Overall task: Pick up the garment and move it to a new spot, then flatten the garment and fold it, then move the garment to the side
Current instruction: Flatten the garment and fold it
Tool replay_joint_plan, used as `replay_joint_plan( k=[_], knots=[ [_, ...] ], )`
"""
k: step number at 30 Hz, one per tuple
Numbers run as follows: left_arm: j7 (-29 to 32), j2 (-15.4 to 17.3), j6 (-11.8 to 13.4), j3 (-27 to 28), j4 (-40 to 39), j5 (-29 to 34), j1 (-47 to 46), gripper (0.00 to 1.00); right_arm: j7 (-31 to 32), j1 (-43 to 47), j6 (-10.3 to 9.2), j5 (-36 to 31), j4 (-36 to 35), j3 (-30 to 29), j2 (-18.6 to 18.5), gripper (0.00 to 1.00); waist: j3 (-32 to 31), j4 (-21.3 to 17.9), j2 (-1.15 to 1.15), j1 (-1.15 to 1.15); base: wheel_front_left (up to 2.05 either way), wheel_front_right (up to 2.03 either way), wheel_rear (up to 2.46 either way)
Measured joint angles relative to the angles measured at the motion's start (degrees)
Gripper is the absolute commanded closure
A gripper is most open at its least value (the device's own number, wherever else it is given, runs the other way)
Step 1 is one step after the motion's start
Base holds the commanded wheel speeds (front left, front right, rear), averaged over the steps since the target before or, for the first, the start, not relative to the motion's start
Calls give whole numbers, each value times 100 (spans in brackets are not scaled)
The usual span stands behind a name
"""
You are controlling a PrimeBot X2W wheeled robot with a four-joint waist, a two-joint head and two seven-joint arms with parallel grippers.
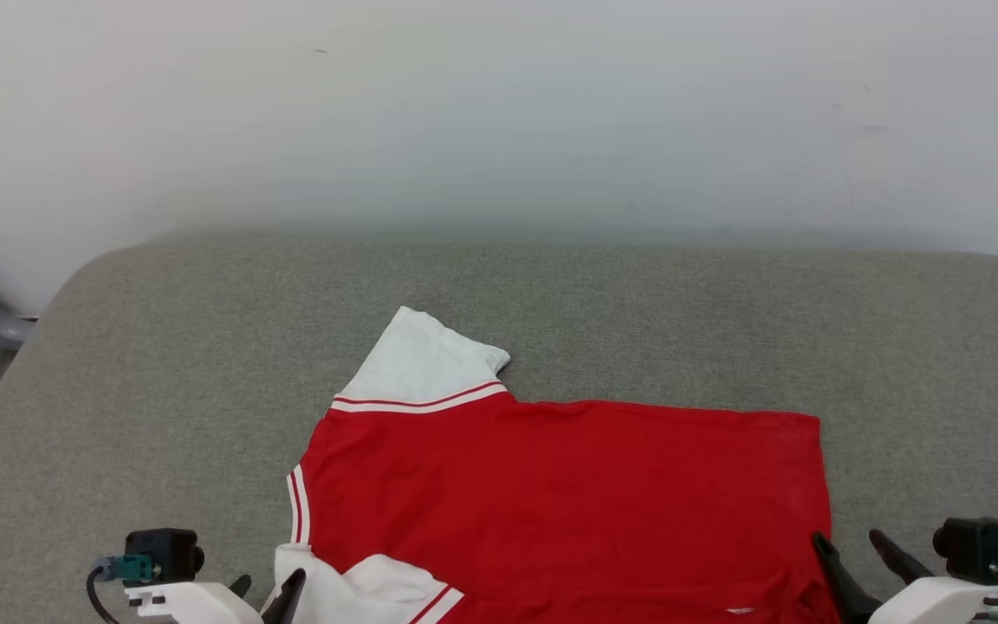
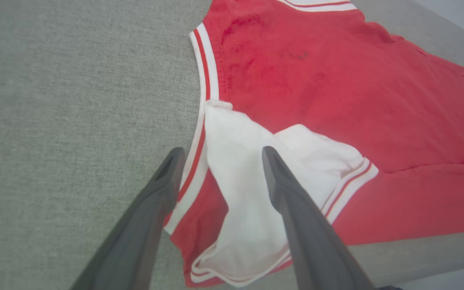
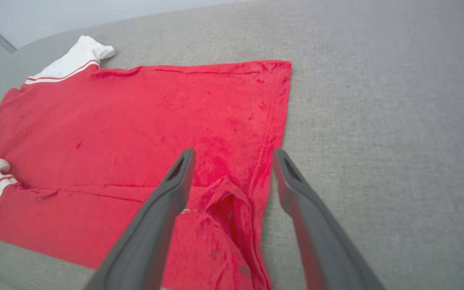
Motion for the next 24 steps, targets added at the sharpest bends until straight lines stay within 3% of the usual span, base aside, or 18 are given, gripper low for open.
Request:
replay_joint_plan(
  k=[8, 18, 24],
  knots=[
    [-990, -51, 236, 256, -122, 515, -250, 0, -1156, -208, 0, -558, -364, -43, 182, 0, -28, -167, 0, 0, 0, 0, 0],
    [-1859, -214, 422, 569, -199, 1027, -798, 0, -1352, -577, 0, -902, -980, 54, 339, 0, 293, -493, 0, 0, 0, 0, 0],
    [-1818, -91, 181, 783, -112, 1111, -1625, 0, -1385, -1050, 0, -1053, -1325, 89, 433, 0, 889, -723, 0, 1, 0, 0, 0]
  ],
)
